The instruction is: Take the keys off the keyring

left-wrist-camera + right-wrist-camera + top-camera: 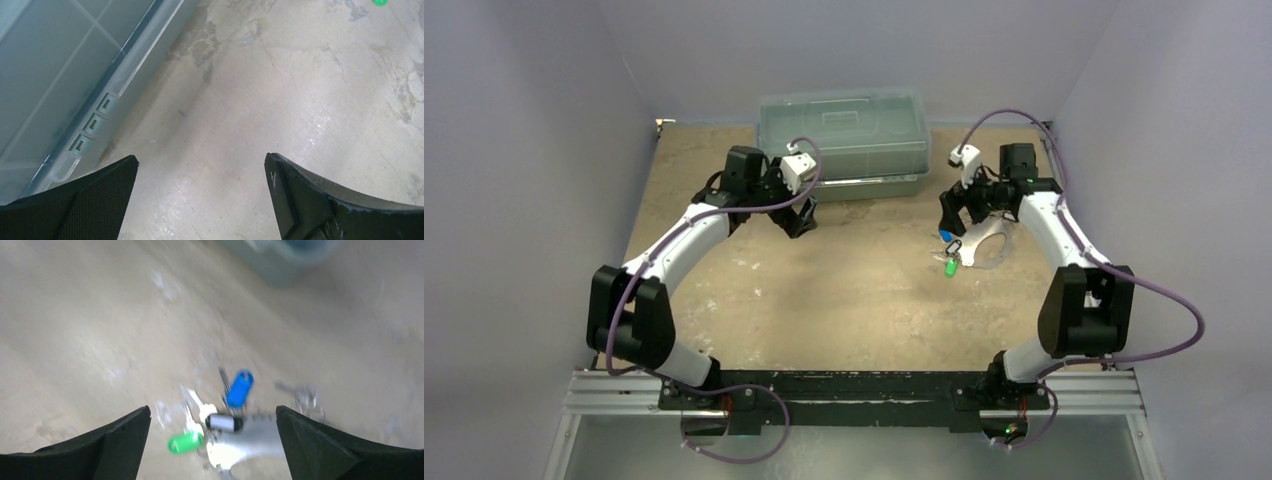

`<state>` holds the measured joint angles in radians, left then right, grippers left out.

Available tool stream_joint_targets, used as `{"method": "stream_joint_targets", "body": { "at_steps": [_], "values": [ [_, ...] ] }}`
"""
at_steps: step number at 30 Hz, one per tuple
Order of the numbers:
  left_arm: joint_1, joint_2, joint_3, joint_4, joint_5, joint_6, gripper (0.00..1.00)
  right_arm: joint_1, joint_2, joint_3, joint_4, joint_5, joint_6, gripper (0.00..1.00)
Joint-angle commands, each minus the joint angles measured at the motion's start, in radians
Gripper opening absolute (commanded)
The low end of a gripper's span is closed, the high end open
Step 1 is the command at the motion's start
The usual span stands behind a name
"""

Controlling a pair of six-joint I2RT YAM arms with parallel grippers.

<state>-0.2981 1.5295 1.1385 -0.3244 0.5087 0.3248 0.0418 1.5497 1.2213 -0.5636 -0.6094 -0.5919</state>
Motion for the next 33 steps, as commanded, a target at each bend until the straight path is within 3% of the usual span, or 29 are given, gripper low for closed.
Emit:
{"method": "stream_joint_targets", "body": {
  "at_steps": [1,6,18,27,33],
  "values": [
    [-0.008,-0.063,-0.033,-0.052,0.033,0.030,0.99,-0.111,0.042,-0.021,-0.112,0.205,0.008,0.99],
    [-0.011,-0.101,-0.047,-0.034,0.034,0.008,0.99,-0.223,0.101,0.006,-0.117,0.235,0.185,0.99],
    [-0.012,-0.127,-0.067,-0.004,0.039,-0.015,0.99,-0.207,0.130,-0.068,0.123,0.389,0.756,0.99],
    [-0.012,-0.153,-0.026,-0.023,0.054,-0.050,0.99,-0.090,0.238,0.017,0.082,0.622,0.902,0.99],
    [-0.012,-0.163,-0.014,-0.035,0.049,-0.049,0.99,-0.085,0.304,0.025,-0.001,0.705,0.964,0.99]
  ]
}}
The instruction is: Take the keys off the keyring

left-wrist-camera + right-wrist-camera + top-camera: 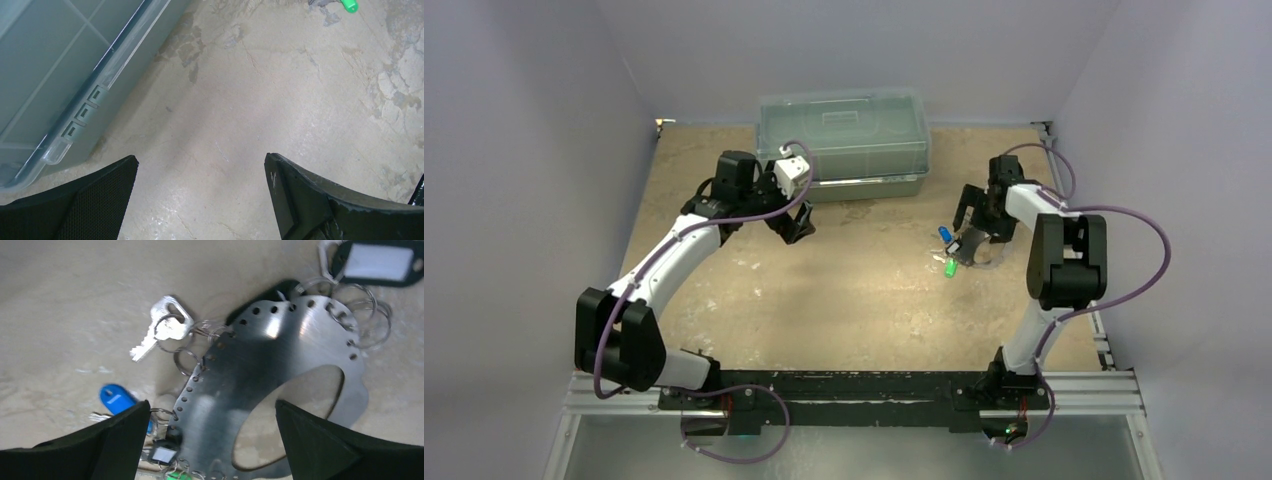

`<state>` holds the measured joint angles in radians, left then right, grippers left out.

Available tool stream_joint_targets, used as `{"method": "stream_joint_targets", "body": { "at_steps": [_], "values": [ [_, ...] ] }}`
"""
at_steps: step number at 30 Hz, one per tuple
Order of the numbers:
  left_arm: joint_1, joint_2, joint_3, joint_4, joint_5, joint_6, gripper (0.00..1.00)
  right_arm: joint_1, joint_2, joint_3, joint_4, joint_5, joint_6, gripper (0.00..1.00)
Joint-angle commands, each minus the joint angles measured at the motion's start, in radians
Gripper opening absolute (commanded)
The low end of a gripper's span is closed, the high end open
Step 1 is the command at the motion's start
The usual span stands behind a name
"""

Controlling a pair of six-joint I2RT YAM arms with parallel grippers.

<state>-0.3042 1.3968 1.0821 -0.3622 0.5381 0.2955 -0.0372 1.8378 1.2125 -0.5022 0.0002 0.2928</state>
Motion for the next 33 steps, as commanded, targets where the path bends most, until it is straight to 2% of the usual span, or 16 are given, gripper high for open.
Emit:
{"method": "stream_joint_targets", "body": {
  "at_steps": [1,6,9,15,21,23,28,31,33],
  "values": [
    [-0.005,-0.030,0.042,0.003,0.019,-0.019,0.99,-0.006,0.024,0.031,-0.059,0.079,0.079,0.99],
    [-0.006,-0.037,0.037,0.002,0.008,-0.014,0.99,0.026,0.079,0.042,-0.003,0.103,0.022,0.98],
    [-0.006,-0.046,0.037,-0.014,-0.005,-0.002,0.99,0.060,0.091,0.042,-0.006,0.076,-0.061,0.93],
    [-0.005,-0.043,0.058,-0.048,-0.018,0.011,0.99,0.123,0.069,-0.014,-0.053,-0.036,-0.281,0.81],
    [-0.005,-0.043,0.085,-0.090,0.005,-0.015,0.99,0.229,0.009,-0.090,-0.109,-0.199,-0.475,0.75],
    [-0.004,-0.045,0.087,-0.092,0.014,-0.034,0.99,0.312,-0.036,-0.110,-0.110,-0.242,-0.530,0.74],
    [0.007,-0.059,0.098,-0.094,0.027,-0.077,0.99,0.615,-0.069,-0.187,-0.083,-0.181,-0.634,0.73],
    [0.065,-0.060,0.094,-0.066,0.100,-0.134,0.99,0.799,-0.094,-0.242,-0.037,-0.150,-0.660,0.74],
    [0.129,-0.052,0.089,-0.048,0.179,-0.170,0.99,0.845,-0.128,-0.261,-0.015,-0.158,-0.667,0.77]
  ]
}}
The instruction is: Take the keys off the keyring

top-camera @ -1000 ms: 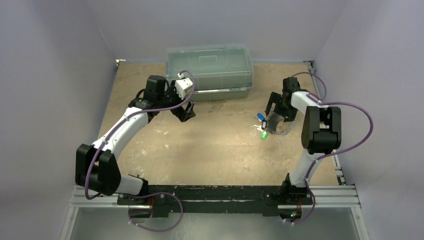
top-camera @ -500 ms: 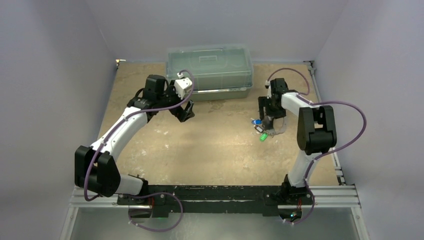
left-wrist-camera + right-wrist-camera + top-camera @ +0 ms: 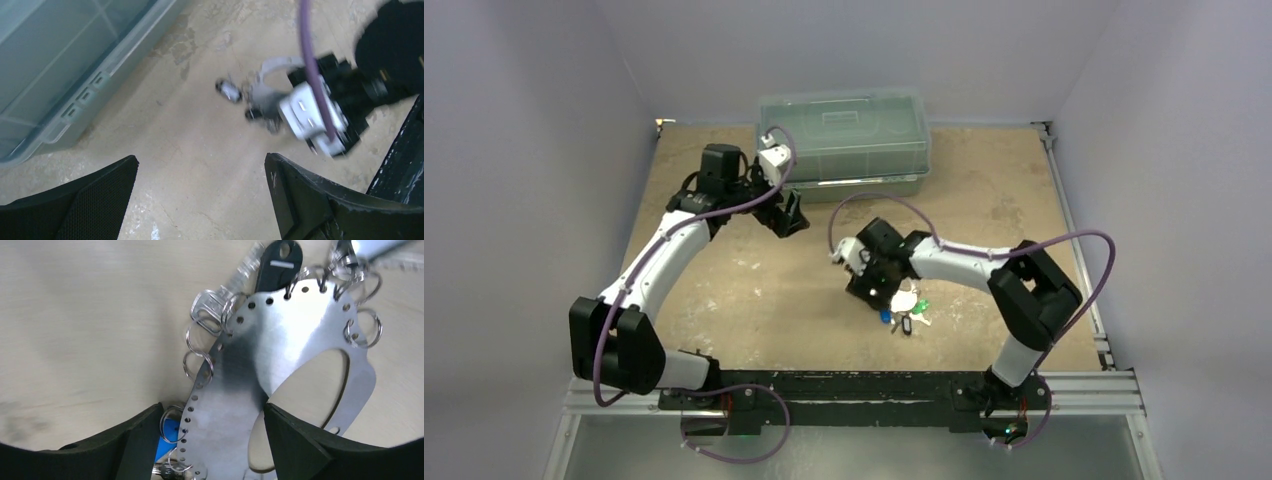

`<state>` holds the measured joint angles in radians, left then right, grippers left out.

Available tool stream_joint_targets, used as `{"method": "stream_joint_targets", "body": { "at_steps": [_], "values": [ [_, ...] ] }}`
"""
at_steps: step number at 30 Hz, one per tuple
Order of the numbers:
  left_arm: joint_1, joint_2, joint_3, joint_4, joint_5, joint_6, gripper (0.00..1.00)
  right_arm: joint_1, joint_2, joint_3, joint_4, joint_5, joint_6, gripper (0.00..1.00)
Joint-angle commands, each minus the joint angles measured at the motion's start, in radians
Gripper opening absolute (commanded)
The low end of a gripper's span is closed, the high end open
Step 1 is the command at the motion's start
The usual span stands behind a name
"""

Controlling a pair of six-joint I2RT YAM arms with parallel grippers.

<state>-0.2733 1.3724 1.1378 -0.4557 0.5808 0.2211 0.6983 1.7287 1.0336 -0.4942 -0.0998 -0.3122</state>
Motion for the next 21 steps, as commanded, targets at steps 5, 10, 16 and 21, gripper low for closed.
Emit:
{"method": "stream_joint_targets", "body": {
  "at_steps": [5,10,16,21],
  "values": [
    [0.123,-0.011,-0.021,0.049,0.212,-0.093,0.99,0.020,-0.171,-0.032,-0.034,-0.160,-0.083,0.89],
    [0.065,0.038,-0.099,0.080,0.277,-0.095,0.95,-0.116,-0.257,-0.016,-0.074,-0.265,-0.151,0.90],
    [-0.007,0.193,-0.159,0.124,0.329,-0.158,0.82,-0.157,-0.255,-0.122,-0.058,-0.257,-0.255,0.85],
    [-0.012,0.278,-0.248,0.223,0.389,-0.302,0.69,-0.161,-0.247,-0.176,-0.010,-0.231,-0.316,0.83]
  ]
}}
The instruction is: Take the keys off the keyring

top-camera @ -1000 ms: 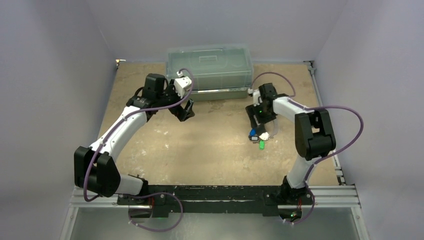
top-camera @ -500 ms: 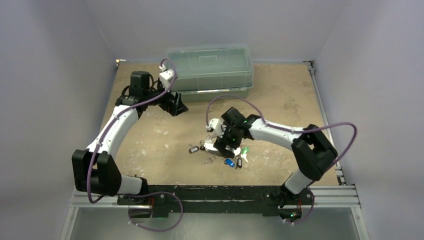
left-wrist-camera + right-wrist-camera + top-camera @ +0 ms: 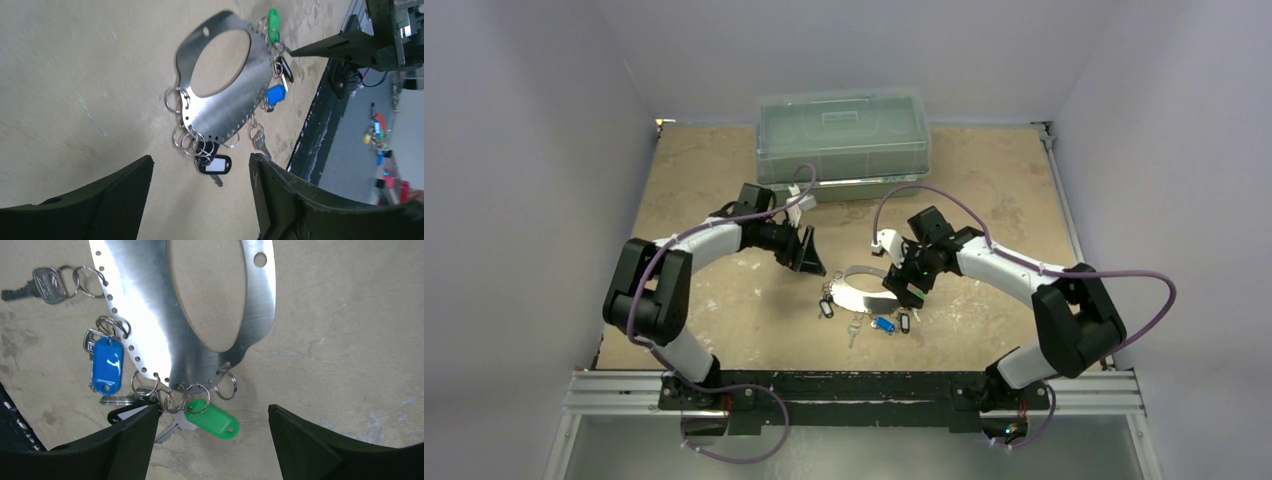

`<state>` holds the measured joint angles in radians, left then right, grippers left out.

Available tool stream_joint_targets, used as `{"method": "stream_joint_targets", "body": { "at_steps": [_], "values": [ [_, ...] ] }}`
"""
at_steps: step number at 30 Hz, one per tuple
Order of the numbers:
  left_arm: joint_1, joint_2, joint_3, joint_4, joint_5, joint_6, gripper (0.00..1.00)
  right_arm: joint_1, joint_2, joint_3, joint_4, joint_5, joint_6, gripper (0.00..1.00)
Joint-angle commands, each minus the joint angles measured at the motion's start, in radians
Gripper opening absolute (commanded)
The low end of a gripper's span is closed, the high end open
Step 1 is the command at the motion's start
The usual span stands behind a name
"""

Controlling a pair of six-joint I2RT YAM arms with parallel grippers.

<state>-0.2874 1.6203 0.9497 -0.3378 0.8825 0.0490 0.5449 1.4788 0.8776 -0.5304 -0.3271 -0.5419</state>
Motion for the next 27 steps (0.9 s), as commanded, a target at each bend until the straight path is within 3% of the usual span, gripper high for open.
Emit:
{"method": "stream_joint_targets", "body": {
  "at_steps": [1,7,18,27],
  "values": [
    [0.002,0.039,-0.080,0.138,0.079,-0.153,0.67,-0.008,0.014,-0.021,0.023,0.010,-0.094,0.82],
    [-0.014,0.112,-0.157,0.312,0.080,-0.290,0.59,-0.007,0.102,-0.010,0.039,0.002,-0.099,0.76],
    [-0.110,0.282,-0.150,0.536,0.147,-0.443,0.48,-0.007,0.209,0.018,0.074,-0.038,-0.066,0.70],
    [-0.111,0.190,-0.223,0.823,0.166,-0.575,0.20,-0.007,0.210,0.011,0.096,-0.102,-0.055,0.70]
  ]
}}
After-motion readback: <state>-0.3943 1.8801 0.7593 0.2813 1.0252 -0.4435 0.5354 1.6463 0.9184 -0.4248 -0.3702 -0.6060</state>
